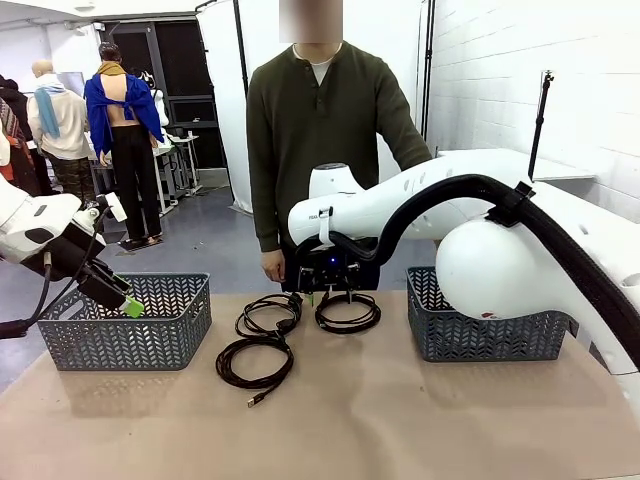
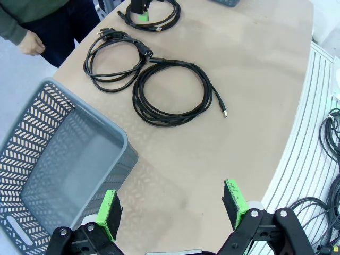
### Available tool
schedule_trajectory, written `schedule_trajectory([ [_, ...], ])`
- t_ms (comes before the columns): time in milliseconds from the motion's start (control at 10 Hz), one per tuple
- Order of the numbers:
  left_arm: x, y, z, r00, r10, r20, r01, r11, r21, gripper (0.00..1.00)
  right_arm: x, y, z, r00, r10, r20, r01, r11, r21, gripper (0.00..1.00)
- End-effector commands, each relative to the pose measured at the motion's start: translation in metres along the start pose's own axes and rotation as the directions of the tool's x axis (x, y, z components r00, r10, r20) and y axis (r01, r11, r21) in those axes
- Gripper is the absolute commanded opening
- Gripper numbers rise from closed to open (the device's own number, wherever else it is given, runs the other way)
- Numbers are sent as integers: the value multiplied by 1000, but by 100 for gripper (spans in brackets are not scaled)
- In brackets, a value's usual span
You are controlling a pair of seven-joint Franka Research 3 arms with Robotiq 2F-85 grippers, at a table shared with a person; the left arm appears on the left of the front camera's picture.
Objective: Organize the cables according to human instructions.
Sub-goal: Pick up a bundle of cables and place it in the basket indicated by the human.
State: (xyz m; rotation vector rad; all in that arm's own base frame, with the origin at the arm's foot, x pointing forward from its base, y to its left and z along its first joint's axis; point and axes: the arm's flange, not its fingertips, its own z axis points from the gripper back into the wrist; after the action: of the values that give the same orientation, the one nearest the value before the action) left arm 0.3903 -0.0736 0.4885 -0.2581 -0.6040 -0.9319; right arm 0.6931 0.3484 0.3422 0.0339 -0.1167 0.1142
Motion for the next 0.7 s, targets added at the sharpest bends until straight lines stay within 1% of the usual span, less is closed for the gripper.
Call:
schedule_trajectory([
  [0, -2, 3, 0, 1000, -11, 13, 11, 1000, -17, 100, 14, 10, -5, 1000, -21, -7, 21, 1000, -17, 100],
  [200, -2, 3, 0, 1000, -11, 13, 11, 1000, -17, 100, 14, 11, -12, 999, -35, 14, 36, 999, -21, 100],
  [600, -2, 3, 0, 1000, -11, 13, 11, 1000, -17, 100, 16, 17, -24, 999, -26, 36, 27, 999, -39, 100],
])
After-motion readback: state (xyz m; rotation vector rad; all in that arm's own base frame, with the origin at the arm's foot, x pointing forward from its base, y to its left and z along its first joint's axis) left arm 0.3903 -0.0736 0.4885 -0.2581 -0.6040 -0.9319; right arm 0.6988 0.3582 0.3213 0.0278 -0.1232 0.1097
